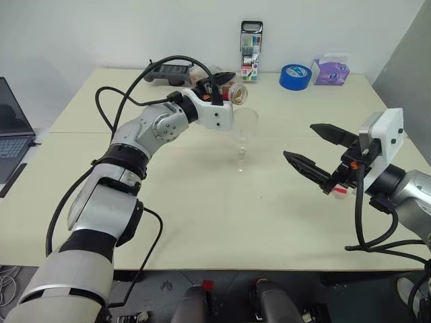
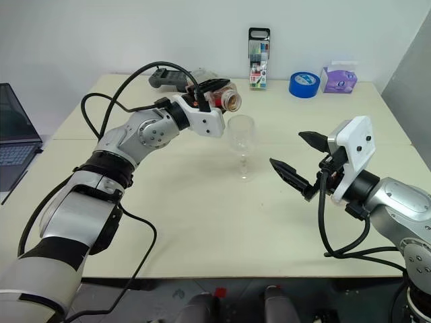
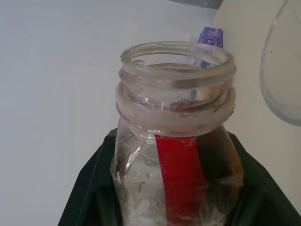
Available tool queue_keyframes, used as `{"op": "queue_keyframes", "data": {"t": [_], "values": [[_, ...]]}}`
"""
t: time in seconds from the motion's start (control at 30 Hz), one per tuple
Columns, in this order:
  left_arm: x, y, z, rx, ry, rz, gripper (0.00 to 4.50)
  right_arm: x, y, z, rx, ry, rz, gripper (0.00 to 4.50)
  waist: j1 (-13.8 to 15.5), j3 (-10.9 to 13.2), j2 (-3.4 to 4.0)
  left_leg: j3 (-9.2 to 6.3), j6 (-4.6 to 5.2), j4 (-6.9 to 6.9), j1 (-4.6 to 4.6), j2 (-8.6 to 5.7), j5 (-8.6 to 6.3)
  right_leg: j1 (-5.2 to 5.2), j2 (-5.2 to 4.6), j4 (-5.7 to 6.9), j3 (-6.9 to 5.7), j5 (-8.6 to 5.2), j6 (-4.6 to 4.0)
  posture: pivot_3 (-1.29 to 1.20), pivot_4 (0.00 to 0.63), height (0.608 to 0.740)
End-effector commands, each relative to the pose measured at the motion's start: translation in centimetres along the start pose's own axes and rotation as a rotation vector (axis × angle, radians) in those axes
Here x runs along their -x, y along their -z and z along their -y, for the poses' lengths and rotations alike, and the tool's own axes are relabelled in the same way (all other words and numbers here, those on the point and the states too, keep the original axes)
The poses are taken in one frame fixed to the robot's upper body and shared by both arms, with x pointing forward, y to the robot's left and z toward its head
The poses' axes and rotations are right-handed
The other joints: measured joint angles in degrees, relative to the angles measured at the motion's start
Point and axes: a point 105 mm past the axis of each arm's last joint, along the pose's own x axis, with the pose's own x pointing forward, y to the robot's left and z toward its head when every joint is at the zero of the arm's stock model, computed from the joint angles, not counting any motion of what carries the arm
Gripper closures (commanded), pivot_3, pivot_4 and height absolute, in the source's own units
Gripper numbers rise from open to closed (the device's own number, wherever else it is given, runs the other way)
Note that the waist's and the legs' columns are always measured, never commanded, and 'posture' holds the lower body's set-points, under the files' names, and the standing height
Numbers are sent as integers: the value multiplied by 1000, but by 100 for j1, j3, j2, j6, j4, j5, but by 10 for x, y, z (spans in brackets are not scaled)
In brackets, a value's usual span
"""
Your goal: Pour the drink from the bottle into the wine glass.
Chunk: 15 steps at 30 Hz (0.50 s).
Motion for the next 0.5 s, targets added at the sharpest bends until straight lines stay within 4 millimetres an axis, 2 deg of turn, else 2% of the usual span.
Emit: {"op": "queue_keyframes", "data": {"t": [0.03,0.5], "values": [[-3,-5,-27,-79,-63,27,2542,1,-7,1,31,17,32,0,0,0,0,0,0,0,-1,-1,0,0,0,0,-1,0,0,0,150,740],[-2,-1,-30,-154,-67,19,2542,2,-7,5,38,20,32,0,0,0,0,4,1,1,0,-2,0,0,-1,1,0,0,0,0,150,740]]}}
